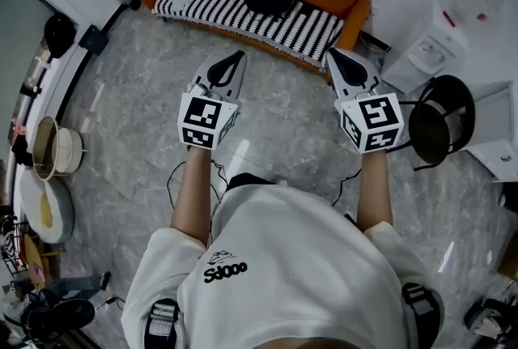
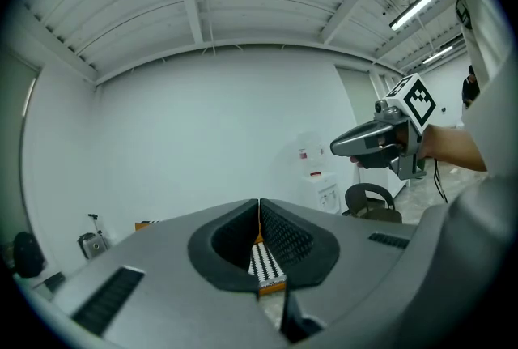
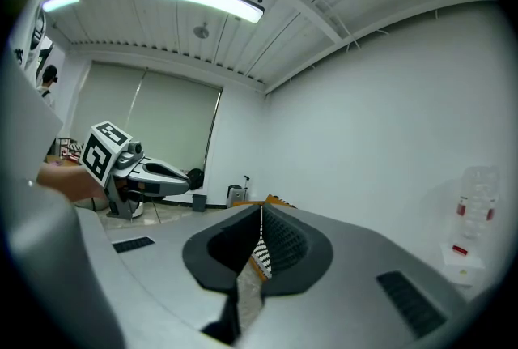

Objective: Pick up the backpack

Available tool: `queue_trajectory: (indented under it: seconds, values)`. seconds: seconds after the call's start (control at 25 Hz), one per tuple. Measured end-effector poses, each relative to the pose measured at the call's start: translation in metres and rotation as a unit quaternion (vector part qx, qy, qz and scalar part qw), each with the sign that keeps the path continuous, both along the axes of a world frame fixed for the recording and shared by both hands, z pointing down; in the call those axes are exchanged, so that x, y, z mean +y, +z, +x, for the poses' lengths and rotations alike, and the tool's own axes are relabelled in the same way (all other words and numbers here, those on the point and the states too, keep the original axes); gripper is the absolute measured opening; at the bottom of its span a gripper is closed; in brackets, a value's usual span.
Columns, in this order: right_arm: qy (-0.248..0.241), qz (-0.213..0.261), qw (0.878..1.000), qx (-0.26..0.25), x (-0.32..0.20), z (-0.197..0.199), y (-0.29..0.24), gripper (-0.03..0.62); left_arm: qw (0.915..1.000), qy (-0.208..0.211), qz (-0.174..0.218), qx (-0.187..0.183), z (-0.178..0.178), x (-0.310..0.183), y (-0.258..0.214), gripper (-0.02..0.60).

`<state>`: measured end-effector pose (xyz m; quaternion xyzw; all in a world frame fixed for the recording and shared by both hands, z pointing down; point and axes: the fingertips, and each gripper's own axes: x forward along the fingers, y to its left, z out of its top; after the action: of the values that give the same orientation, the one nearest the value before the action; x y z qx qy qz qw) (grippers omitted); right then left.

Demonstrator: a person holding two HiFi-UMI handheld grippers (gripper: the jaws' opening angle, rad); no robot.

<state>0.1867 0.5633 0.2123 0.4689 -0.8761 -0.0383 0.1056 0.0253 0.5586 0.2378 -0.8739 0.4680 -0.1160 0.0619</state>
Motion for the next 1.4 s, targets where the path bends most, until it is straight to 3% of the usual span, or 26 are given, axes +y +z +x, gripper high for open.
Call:
queue_trajectory:
  seconds: [0.48, 0.72, 1.0, 1.4]
  values:
    - [-0.014, -0.009, 1.000, -0.006, -0.035, 0.019, 0.004, 0.035, 0.9999, -0.013, -0.003, -0.005, 0.021, -0.027, 0.004, 0.025]
    - [-0.014, -0.014, 1.000, -0.002, -0.071, 0.019, 0.013, 0.035, 0.9999, -0.011, -0.006, 0.000, 0.020, -0.064, 0.013, 0.025]
    - [-0.005, -0.013, 1.000, 0.001, -0.149, 0.011, 0.018, 0.035, 0.9999, -0.009, -0.004, 0.009, 0.009, -0.147, 0.023, 0.025]
    - [0.017, -0.012, 1.000, -0.004, -0.301, -0.018, 0.002, 0.035, 0.9999, 0.015, 0.000, 0.005, -0.018, -0.304, 0.011, 0.025]
